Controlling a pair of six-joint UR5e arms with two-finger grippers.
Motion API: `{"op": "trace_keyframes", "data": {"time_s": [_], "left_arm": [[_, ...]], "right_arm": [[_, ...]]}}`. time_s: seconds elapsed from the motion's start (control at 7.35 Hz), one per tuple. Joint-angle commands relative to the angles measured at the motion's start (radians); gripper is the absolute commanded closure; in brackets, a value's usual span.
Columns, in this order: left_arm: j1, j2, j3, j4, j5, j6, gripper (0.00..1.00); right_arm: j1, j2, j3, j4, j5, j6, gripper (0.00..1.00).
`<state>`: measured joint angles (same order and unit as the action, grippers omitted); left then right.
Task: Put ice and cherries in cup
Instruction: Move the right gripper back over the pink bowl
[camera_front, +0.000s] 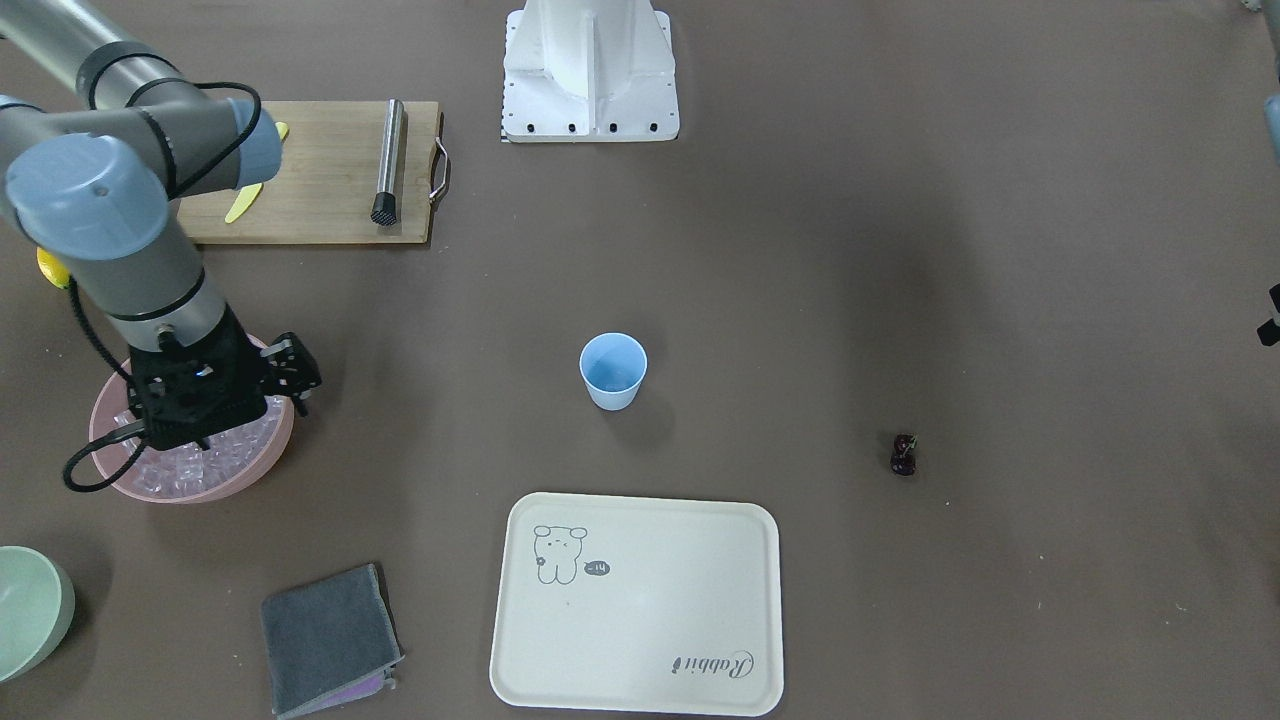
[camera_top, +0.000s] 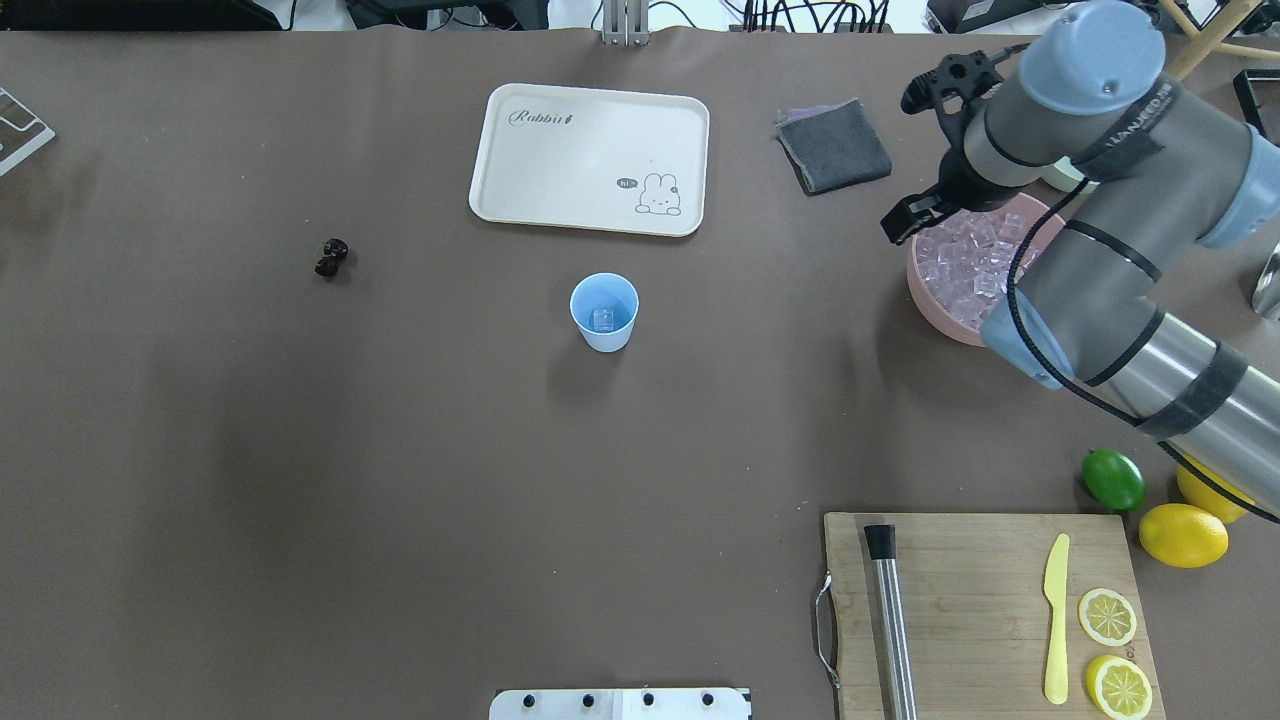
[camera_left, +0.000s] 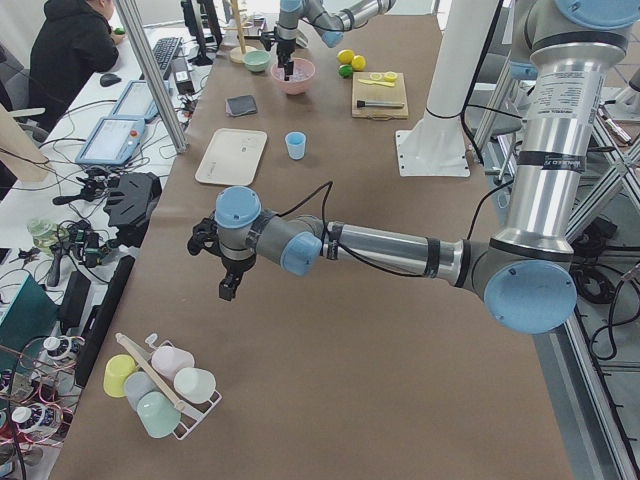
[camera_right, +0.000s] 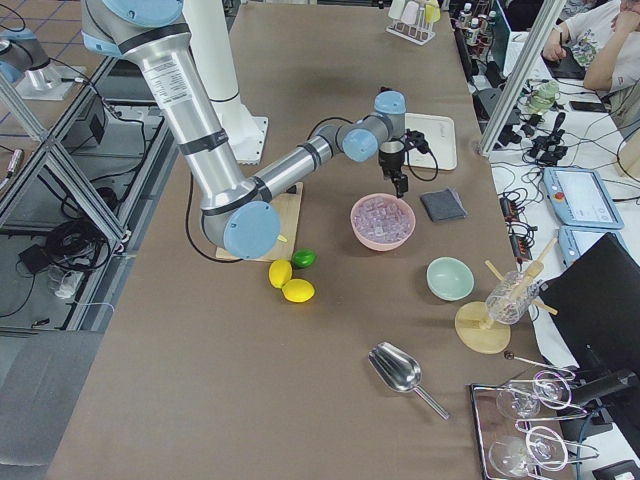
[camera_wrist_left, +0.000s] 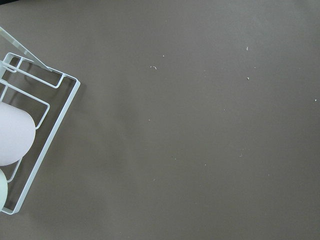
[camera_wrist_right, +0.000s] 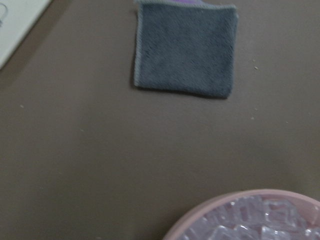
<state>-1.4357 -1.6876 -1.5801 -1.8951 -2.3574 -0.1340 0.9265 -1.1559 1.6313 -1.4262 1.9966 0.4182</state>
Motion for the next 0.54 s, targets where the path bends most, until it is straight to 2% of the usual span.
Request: {"op": "trace_keyframes", "data": {"time_s": [0.0, 0.41], "left_arm": [[0.000, 0.012, 0.002, -0.027, 0.000, 0.001, 0.02], [0.000, 0.014, -0.001, -0.027, 0.000, 0.001, 0.02]], "right_arm": [[0.072, -0.083, -0.041, 0.029, 0.047, -0.177, 0.01], [0.074, -0.152, -0.039, 0.092, 0.042, -0.170, 0.01]]}}
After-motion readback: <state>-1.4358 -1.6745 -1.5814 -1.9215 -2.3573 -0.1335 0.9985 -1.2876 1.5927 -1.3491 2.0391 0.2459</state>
